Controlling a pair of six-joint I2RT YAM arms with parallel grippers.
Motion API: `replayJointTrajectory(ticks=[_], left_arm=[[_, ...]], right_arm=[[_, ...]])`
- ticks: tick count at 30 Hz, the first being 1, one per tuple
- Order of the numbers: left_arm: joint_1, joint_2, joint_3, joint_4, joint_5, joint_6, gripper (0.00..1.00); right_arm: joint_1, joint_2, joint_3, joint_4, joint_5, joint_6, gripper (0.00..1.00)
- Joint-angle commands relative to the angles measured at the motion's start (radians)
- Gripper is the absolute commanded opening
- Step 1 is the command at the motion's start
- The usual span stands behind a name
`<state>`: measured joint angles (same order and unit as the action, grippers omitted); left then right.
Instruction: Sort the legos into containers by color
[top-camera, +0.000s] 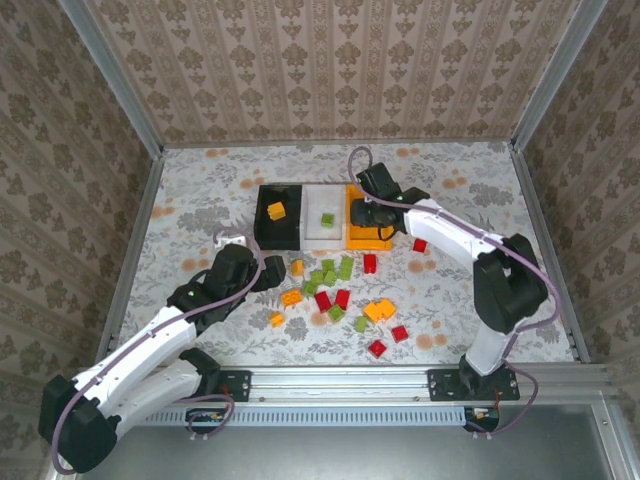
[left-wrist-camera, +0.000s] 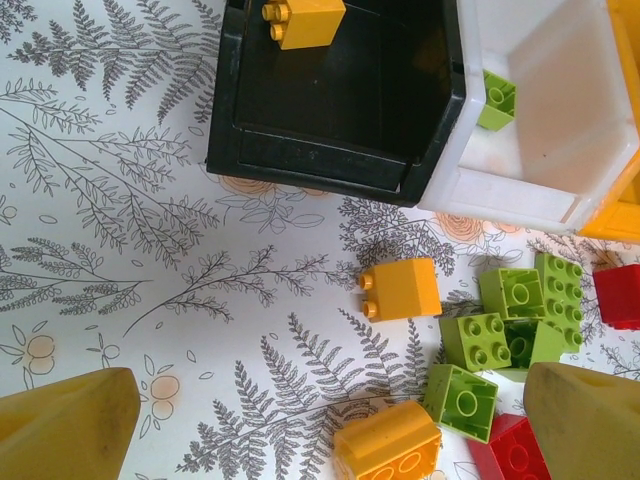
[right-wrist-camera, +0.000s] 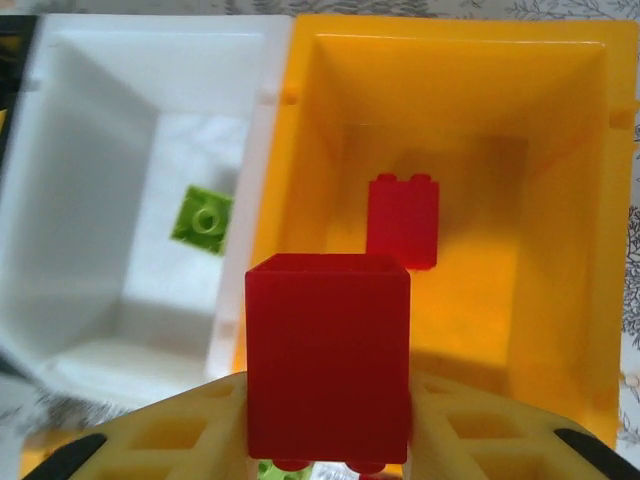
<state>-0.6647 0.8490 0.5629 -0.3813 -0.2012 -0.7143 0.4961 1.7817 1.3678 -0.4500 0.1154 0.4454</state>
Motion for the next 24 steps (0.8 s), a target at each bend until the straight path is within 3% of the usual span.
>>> replayJointTrajectory(ticks=[1, 5, 8, 13, 19, 24], left_arm=[[0.011, -0.015, 0.004, -0.048, 0.01, -0.021, 1.0], [0.011, -0.016, 0.005, -0.05, 0.014, -0.018, 1.0], [0.011, -0.018, 0.006, -0.043, 0.012, -0.015, 1.0], [0.013, -0.019, -0.001, -0.025, 0.013, -0.014, 1.0], [0.018, -0.016, -0.016, -0.01, 0.013, -0.013, 1.0], [0.025, -0.016, -0.027, 0.002, 0.017, -0.016, 1.0]], right_arm=[[-0.02, 0.064, 0.07, -0.042, 0.049, 0.001, 0.46], [-0.021, 0.071, 0.091, -0.035, 0.036, 0.012, 0.67], [-0.022, 0.011, 0.065, -0.029, 0.041, 0.024, 0.76], [-0.046, -0.136, -0.054, -0.027, 0.072, 0.084, 0.81], [-0.154, -0.323, -0.262, -0.012, 0.106, 0.171, 0.86], [-0.28, -0.336, -0.363, -0.018, 0.091, 0.191, 0.87]])
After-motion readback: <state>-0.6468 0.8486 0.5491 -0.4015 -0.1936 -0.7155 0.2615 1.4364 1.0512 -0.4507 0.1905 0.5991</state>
